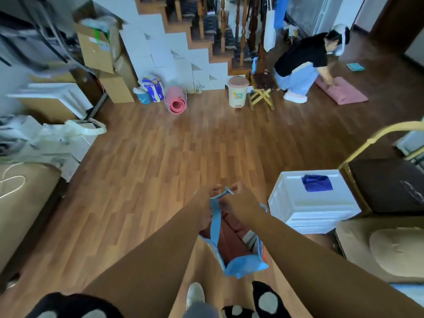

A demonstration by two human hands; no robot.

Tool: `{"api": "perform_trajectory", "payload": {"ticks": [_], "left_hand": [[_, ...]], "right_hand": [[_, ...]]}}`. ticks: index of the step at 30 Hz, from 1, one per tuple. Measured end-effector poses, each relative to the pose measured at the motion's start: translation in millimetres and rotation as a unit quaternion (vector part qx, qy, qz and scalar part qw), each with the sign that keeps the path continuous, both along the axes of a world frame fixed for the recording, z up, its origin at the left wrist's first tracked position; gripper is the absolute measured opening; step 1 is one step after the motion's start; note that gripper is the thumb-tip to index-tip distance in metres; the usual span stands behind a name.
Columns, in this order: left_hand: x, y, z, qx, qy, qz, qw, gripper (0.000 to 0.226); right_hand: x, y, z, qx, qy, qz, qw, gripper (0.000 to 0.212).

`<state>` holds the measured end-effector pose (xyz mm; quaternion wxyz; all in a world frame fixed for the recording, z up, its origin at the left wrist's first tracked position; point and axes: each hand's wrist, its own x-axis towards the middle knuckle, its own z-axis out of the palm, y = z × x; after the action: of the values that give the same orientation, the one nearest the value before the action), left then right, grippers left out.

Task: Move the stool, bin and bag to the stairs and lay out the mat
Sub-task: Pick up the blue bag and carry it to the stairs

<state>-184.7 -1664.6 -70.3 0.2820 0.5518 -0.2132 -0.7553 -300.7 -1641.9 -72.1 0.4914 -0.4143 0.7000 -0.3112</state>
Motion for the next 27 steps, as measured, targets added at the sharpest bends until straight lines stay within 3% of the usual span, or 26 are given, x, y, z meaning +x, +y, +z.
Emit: {"api": "perform_trajectory", "payload": {"ticks": [3, 6, 10, 14, 16, 20, 24, 27], "left_hand": [[2, -35, -7, 0.01, -0.006, -0.009, 1.0, 0.017], [7, -78, -18, 0.006, -0.03, -0.01, 0.999, 0.02], [18, -144, -29, 0.009, -0.053, -0.031, 0.998, 0.035], [24, -214, -35, 0.014, -0.084, -0.056, 0.995, 0.027], [24, -242, -39, 0.015, -0.105, -0.069, 0.992, 0.018], [21, -289, -54, -0.003, -0.13, -0.074, 0.989, 0.019], [14, -335, -69, 0.002, -0.186, -0.101, 0.977, 0.011], [2, -368, -77, -0.01, -0.193, -0.098, 0.976, 0.033]], "right_hand": [[-15, -41, 6, 0.006, 0.025, -0.023, 0.999, 0.024], [-27, -82, 1, 0.011, 0.006, -0.044, 0.999, 0.037], [-45, -143, -49, 0.02, -0.008, -0.082, 0.996, 0.063], [-32, -196, -32, 0.029, -0.015, -0.13, 0.991, 0.076], [-26, -216, -22, 0.048, -0.014, -0.145, 0.988, 0.07], [-29, -254, -39, 0.075, -0.034, -0.173, 0.982, 0.036], [-40, -299, -55, 0.08, -0.058, -0.224, 0.969, 0.027], [-48, -333, -61, 0.084, -0.083, -0.23, 0.966, 0.025]]}}
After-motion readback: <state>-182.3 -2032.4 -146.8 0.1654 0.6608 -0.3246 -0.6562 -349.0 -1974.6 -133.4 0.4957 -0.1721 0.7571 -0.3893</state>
